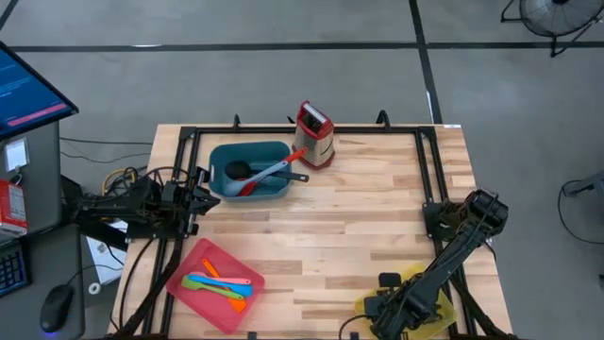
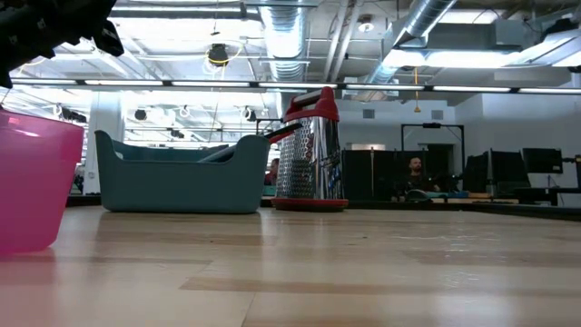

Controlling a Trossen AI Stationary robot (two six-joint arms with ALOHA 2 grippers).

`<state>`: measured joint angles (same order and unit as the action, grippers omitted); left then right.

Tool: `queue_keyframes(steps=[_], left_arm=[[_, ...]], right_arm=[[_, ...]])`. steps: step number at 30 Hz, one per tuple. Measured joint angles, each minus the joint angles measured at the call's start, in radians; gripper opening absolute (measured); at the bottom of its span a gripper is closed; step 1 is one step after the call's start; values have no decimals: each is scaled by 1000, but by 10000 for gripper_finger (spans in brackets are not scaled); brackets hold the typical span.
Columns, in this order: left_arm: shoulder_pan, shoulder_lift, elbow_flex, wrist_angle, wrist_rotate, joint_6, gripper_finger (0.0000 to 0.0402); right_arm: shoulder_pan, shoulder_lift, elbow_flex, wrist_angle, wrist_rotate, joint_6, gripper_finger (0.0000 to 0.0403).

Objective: Pick & Place Kitchen Items
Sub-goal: Put the silver table knife into the yellow bin, then return to Home Position

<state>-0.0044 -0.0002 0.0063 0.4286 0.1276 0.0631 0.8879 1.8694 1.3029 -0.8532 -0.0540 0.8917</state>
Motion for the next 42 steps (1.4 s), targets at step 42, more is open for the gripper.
queue_keyframes(steps=[42], left_arm=[[0,0,0,0,0,0,2]], right_arm=[[-146,-1221,-171,201,877,-419,209]])
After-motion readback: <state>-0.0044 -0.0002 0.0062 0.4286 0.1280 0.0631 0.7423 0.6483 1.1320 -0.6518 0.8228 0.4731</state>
